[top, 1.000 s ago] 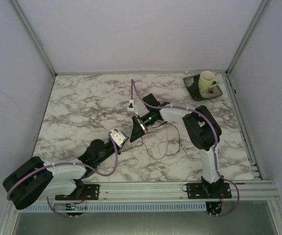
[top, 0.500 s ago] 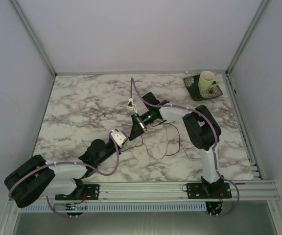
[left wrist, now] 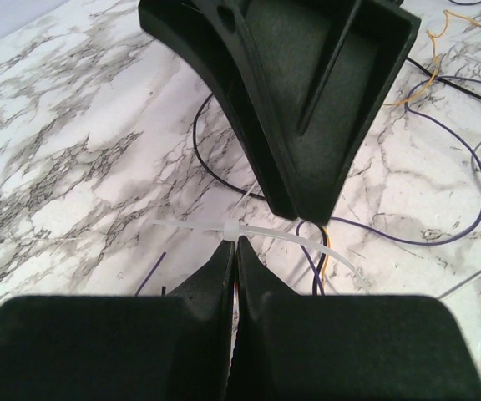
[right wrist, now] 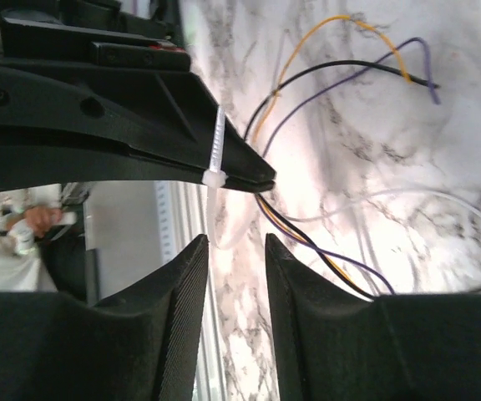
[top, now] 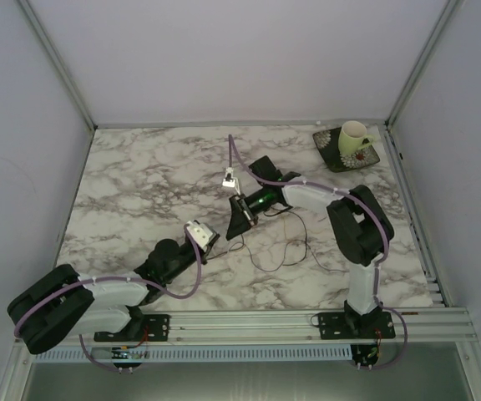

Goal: Zip-tie the wires
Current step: Tie the cable at the center of the board.

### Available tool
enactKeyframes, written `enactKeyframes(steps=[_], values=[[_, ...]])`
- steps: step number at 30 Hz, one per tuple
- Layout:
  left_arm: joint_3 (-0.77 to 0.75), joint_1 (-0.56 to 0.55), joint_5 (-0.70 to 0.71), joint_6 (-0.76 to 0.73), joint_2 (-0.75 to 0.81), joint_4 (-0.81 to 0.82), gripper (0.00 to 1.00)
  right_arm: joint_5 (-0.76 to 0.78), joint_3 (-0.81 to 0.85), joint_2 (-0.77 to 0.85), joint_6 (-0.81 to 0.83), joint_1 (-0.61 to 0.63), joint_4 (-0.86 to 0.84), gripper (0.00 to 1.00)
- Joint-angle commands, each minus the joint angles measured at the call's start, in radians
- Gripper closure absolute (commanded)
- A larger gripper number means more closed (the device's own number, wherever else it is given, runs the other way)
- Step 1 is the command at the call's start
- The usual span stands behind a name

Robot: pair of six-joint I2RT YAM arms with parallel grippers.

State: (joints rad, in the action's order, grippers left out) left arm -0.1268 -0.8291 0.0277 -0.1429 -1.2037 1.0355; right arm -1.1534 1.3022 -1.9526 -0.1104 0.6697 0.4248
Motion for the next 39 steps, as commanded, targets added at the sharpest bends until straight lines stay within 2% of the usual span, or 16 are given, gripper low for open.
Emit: enactKeyframes(steps=[1,10,13,21,27,39], values=[[0.008,-0.005,0.012,0.019,0.01,0.061,1.0,0.176,-0.015,0.098,0.027,-0.028,-0.009,0.64],[0.006,-0.005,-0.014,0.036,0.022,0.049,1.0,0.499,0.033,0.19,-0.101,-0.003,-0.094,0.49],[0.005,-0.004,-0.013,0.039,0.027,0.048,1.0,0.546,0.049,0.182,-0.132,0.024,-0.1,0.46],[-0.005,-0.005,-0.02,0.044,0.012,0.044,1.0,0.545,0.064,0.155,-0.196,0.085,-0.145,0.48],[-0.013,-0.004,-0.024,0.051,0.0,0.04,1.0,0.477,0.056,0.163,-0.192,0.102,-0.138,0.51],[-0.028,-0.004,-0.031,0.069,-0.022,0.046,1.0,0.465,0.036,0.172,-0.171,0.13,-0.089,0.57]])
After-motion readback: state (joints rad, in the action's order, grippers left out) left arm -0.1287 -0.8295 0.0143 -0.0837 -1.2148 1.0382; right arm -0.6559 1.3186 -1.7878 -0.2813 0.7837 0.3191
